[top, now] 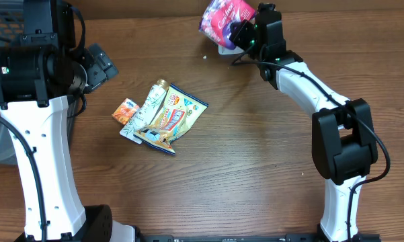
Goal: Scan the item barcode
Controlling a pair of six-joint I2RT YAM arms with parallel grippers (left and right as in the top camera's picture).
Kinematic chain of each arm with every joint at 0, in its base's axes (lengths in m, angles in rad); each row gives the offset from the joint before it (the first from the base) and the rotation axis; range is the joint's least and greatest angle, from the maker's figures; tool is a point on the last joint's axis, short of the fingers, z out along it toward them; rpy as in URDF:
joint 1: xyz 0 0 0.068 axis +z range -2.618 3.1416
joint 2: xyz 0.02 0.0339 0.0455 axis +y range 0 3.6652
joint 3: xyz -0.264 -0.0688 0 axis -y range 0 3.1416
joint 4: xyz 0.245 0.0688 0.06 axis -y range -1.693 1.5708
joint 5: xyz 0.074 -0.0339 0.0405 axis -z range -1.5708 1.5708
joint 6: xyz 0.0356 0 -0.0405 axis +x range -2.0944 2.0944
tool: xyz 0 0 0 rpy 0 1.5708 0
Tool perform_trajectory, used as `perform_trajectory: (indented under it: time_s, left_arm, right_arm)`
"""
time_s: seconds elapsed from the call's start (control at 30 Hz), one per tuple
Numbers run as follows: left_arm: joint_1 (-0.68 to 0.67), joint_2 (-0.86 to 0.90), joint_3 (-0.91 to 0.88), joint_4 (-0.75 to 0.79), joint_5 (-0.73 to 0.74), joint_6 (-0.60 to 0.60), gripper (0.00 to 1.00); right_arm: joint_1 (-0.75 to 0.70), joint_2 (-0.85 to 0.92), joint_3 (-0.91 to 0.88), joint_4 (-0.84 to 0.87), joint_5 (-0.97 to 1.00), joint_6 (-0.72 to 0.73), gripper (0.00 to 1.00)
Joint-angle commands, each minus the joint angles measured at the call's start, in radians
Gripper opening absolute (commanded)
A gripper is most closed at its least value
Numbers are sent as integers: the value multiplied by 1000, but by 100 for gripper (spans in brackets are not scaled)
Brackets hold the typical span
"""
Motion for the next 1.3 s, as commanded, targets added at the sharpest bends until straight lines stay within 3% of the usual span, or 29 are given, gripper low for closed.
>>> perform_trajectory:
  time_s: [0.0, 0.67, 0.87, 1.03, 1.27]
  left_arm:
    - [0, 8, 3, -2, 4, 20, 100]
    - [0, 8, 3, -2, 4, 19, 100]
    - [0, 8, 3, -2, 4, 19, 100]
    - [0, 8, 3, -2, 4, 19, 100]
    - [0, 8, 3, -2, 4, 19, 100]
  right_arm:
    - [-8, -5, 5, 17, 79, 2, 4]
    - [-35, -10, 5, 2, 74, 2, 4]
    - [-170, -102, 5, -96, 75, 2, 4]
    - [-393, -186, 5, -287, 75, 2, 4]
    - [-706, -171, 4, -559, 79, 2, 4]
